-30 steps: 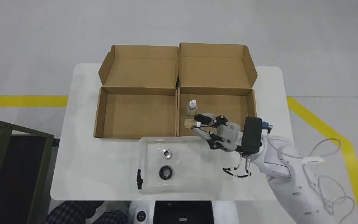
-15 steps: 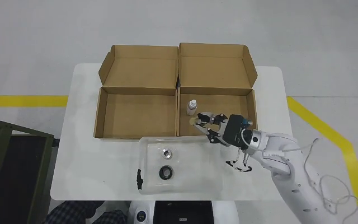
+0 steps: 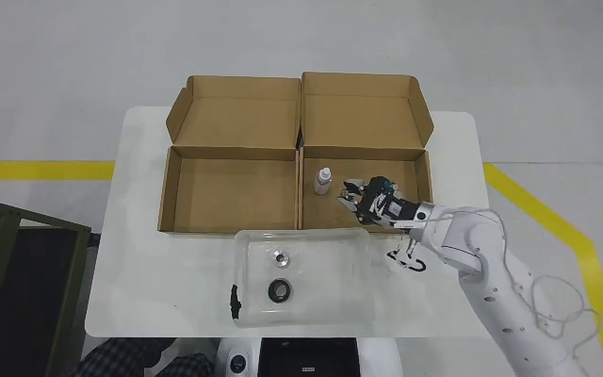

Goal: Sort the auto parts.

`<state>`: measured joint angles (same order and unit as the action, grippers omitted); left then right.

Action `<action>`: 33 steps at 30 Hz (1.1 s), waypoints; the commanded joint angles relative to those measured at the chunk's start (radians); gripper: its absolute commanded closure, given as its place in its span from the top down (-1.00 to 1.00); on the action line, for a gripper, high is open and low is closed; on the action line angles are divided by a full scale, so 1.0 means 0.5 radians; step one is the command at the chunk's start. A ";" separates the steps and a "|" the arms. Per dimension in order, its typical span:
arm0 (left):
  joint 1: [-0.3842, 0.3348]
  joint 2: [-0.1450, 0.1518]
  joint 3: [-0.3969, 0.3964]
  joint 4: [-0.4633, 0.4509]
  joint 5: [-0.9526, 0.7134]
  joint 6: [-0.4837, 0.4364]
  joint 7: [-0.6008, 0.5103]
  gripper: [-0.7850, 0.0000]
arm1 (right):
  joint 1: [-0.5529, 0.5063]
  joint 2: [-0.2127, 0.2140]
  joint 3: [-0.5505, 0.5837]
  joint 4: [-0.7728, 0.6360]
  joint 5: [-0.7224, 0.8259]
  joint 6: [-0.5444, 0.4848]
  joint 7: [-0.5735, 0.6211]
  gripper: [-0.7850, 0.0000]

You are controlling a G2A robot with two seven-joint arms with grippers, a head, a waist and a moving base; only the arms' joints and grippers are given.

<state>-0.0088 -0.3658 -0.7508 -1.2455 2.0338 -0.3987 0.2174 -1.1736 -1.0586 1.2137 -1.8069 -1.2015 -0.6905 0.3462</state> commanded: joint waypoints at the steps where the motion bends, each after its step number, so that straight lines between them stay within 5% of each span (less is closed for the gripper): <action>1: 0.000 0.000 0.000 0.000 0.000 0.000 0.000 1.00 | 0.038 -0.003 -0.012 0.030 0.000 0.014 0.034 -1.00; 28: 0.000 0.000 0.000 0.000 0.000 0.000 0.000 1.00 | 0.457 -0.082 -0.357 0.548 -0.152 0.130 0.349 -0.99; 33: 0.000 0.000 0.000 0.000 0.000 0.000 0.000 1.00 | 0.492 -0.097 -0.401 0.612 -0.165 0.149 0.355 -0.63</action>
<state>-0.0088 -0.3658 -0.7508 -1.2455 2.0338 -0.3987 0.2174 -0.9304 -1.1058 1.0167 -1.5072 -1.2839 -0.6173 0.5240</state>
